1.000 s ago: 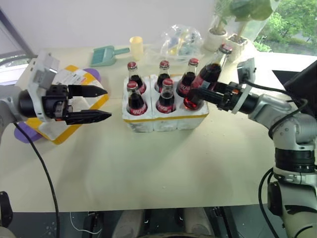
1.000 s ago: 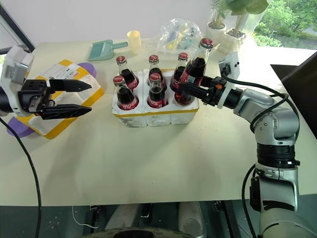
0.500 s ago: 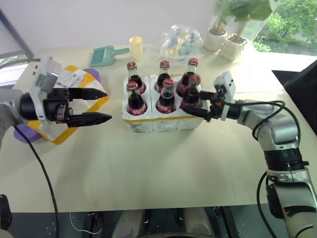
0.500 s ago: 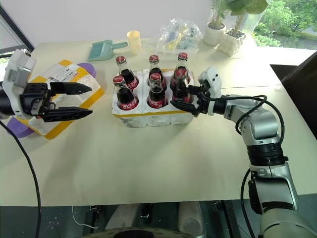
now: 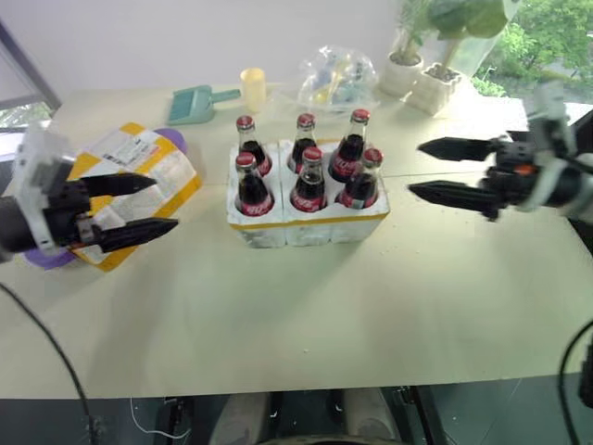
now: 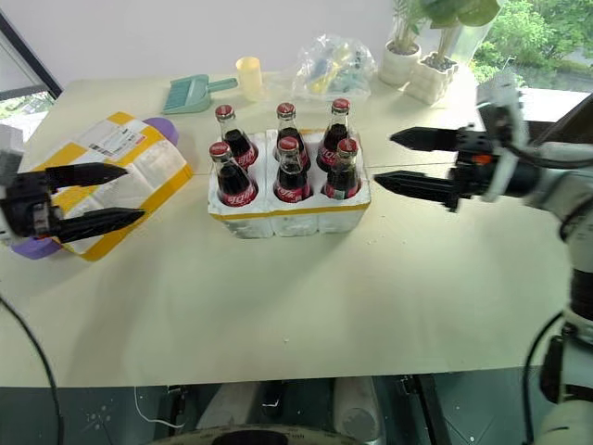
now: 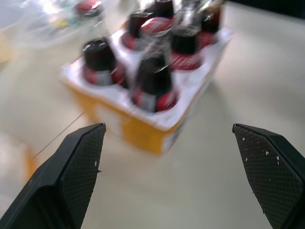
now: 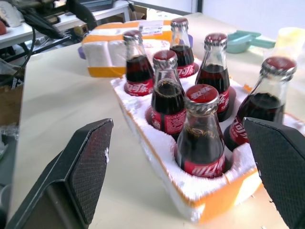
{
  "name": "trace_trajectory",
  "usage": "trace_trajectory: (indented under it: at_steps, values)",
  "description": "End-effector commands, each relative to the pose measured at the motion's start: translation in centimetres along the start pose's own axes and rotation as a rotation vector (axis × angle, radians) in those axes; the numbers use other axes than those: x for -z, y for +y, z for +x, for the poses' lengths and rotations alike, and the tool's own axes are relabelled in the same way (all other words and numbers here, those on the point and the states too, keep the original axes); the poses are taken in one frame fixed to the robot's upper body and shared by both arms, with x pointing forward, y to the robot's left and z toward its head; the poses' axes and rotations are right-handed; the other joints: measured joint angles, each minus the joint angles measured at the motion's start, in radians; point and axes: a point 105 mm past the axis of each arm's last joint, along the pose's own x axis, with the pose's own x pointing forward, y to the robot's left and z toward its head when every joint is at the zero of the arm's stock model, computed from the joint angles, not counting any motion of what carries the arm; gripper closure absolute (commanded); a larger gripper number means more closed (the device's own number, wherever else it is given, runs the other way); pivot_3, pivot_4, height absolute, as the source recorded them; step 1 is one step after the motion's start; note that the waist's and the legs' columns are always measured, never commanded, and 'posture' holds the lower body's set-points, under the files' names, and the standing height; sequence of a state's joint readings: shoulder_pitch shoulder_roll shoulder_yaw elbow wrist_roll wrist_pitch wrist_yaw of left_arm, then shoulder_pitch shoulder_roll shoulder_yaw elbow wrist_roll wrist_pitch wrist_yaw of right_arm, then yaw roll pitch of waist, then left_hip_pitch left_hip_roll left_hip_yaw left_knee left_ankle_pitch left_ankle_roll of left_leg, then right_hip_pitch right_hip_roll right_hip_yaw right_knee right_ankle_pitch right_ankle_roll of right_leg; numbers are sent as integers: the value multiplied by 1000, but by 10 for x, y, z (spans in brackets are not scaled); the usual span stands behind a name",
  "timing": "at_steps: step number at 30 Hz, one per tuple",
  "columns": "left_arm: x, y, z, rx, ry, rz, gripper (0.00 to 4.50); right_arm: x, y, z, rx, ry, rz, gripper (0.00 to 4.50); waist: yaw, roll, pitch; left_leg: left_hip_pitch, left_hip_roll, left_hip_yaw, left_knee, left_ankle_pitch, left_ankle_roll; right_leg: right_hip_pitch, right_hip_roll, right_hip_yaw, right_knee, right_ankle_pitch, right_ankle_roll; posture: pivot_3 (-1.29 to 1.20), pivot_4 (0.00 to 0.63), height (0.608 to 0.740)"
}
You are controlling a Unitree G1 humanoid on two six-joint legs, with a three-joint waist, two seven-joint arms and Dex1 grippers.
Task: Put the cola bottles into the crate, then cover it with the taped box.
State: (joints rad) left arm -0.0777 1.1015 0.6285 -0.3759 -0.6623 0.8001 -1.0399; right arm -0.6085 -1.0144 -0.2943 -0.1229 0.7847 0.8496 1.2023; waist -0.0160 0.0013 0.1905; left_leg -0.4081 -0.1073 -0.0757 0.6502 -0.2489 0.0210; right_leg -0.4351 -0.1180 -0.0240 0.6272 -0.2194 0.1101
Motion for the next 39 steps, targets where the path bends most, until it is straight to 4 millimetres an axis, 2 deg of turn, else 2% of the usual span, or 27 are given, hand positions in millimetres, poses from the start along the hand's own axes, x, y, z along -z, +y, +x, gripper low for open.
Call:
trace_trajectory:
  at_steps: [1, 3, 5, 9, 13, 21, 27, 32, 36, 39]
  values:
    - [17, 30, -33, -342, 203, 193, 0, -14, 6, -7, -36, -33, -48, 49, 0, -1, 0, 0, 0, 0, 0, 0, 0, 0, 0, 0, 0, 0, 0, 0, 150, 740]
    - [44, 42, -57, -508, 373, 262, 0, -15, 3, -3, -26, -43, -53, 49, 2, 0, 0, 1, 1, 1, 0, 0, 0, 1, 0, 0, -1, -2, -3, 0, 150, 740]
    - [54, 42, -66, -556, 432, 283, 0, -15, 2, -1, -25, -53, -38, 49, 7, -1, 0, 0, 1, 1, -1, 0, 0, 0, 0, 0, -1, -2, -4, 0, 150, 740]
    - [99, 43, -97, -744, 671, 388, 0, -14, 7, 6, -109, -58, -39, 49, 21, -1, -1, -1, 1, 1, -1, -2, 1, 1, -1, 0, -7, -2, -4, 0, 150, 740]
    - [123, 41, -88, -783, 697, 446, 0, -22, 9, 7, -150, -66, -37, 49, 36, -2, -1, -1, 1, 1, -1, -3, 0, 2, -1, 0, -9, -2, -4, 0, 150, 740]
    - [146, 57, -61, -846, 629, 582, 0, -32, 25, 0, -214, -33, -52, 49, 56, -5, -1, -1, 1, 1, 0, -4, -1, 3, -1, -2, -10, 0, -1, 0, 150, 740]
    - [149, 68, -42, -822, 604, 722, 0, -35, 29, -4, -206, -31, -52, 49, 53, -5, -1, -2, 1, 1, -1, -4, -1, 1, 0, -2, -9, 0, -1, 0, 150, 740]
    - [160, 75, -25, -800, 603, 764, 0, -37, 32, -6, -185, -31, -62, 49, 57, -5, -2, -2, 1, 1, 0, -4, -1, 1, 0, -2, -8, 0, -1, 0, 150, 740]
    - [166, 83, -19, -804, 616, 760, 0, -37, 33, -9, -168, -31, -65, 49, 56, -5, -2, -2, 1, 1, 0, -4, -1, 1, 0, -2, -8, 0, -1, 0, 150, 740]
    - [164, 85, -8, -768, 600, 796, 0, -39, 35, -10, -163, -41, -63, 49, 55, -5, -2, -2, 0, 1, 0, -4, 0, 1, 0, -2, -8, 0, -1, 0, 150, 740]
